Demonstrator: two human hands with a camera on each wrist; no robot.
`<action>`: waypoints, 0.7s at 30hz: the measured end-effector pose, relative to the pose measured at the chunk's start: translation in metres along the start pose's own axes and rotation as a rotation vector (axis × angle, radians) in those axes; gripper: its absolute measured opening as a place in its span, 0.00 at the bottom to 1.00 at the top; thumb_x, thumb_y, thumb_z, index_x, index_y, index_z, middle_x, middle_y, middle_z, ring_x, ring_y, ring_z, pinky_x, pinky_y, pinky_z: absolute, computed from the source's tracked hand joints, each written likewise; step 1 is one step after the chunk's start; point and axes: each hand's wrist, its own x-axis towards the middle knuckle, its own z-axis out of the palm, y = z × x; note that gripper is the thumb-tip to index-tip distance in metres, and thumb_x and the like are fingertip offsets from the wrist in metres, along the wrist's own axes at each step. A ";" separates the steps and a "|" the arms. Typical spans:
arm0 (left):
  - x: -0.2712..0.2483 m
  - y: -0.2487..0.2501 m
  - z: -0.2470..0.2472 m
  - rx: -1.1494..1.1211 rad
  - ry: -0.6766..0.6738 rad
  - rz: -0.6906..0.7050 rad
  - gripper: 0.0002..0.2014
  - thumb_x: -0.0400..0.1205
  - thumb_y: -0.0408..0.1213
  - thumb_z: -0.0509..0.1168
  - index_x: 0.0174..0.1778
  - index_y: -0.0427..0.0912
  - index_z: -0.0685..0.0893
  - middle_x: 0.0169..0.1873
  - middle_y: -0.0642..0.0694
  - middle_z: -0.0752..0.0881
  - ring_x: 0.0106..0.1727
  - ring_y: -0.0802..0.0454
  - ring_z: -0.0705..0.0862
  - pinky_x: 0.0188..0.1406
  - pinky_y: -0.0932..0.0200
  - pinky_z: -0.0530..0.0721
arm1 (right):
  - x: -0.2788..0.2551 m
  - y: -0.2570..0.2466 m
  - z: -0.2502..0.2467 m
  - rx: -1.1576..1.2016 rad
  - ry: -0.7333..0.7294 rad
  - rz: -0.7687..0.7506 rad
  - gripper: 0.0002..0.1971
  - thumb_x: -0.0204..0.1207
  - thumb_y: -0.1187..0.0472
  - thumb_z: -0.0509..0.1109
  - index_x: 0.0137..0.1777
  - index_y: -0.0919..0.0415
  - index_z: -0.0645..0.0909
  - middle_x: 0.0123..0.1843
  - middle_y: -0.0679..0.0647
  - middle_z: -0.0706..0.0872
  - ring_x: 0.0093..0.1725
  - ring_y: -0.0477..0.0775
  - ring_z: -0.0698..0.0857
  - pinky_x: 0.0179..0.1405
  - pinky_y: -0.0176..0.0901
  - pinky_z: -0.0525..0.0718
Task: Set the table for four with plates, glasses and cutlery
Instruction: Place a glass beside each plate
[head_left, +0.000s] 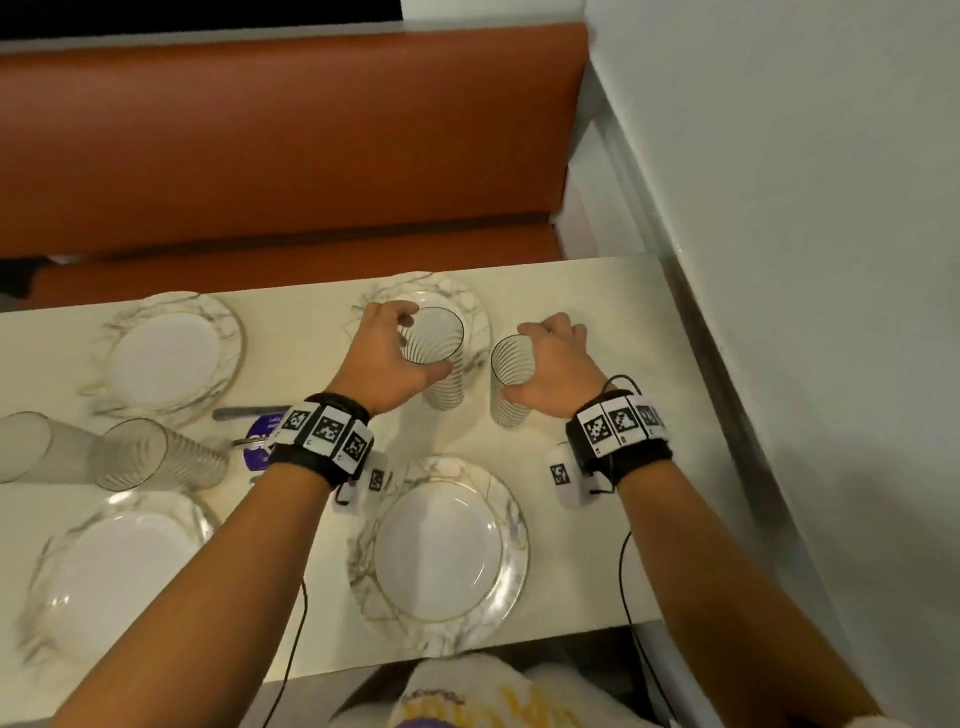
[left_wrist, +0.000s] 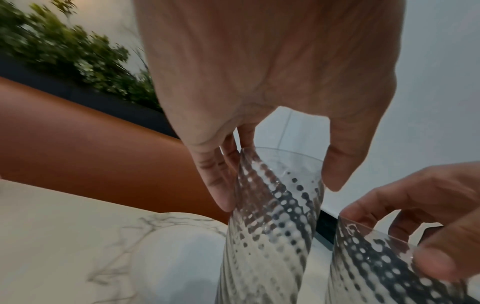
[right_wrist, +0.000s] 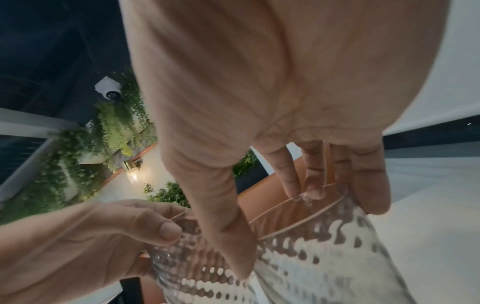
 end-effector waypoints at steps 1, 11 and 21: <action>-0.008 -0.010 -0.006 -0.005 0.006 -0.020 0.43 0.69 0.45 0.87 0.78 0.44 0.75 0.66 0.46 0.75 0.58 0.48 0.81 0.56 0.56 0.83 | -0.002 -0.008 0.008 -0.009 -0.015 -0.007 0.46 0.66 0.44 0.81 0.82 0.58 0.68 0.72 0.61 0.67 0.73 0.65 0.65 0.75 0.58 0.72; -0.053 -0.066 -0.021 0.019 -0.021 -0.070 0.47 0.69 0.43 0.87 0.81 0.43 0.71 0.68 0.49 0.72 0.67 0.47 0.78 0.71 0.49 0.83 | -0.023 -0.049 0.051 -0.071 -0.034 -0.020 0.45 0.65 0.48 0.83 0.81 0.57 0.68 0.73 0.60 0.66 0.72 0.65 0.64 0.73 0.54 0.72; -0.063 -0.079 -0.001 0.037 0.000 -0.012 0.49 0.69 0.42 0.87 0.84 0.40 0.69 0.75 0.42 0.72 0.71 0.41 0.78 0.75 0.40 0.81 | -0.038 -0.052 0.052 -0.163 -0.026 0.029 0.47 0.67 0.49 0.83 0.83 0.56 0.64 0.75 0.60 0.65 0.74 0.65 0.64 0.72 0.55 0.74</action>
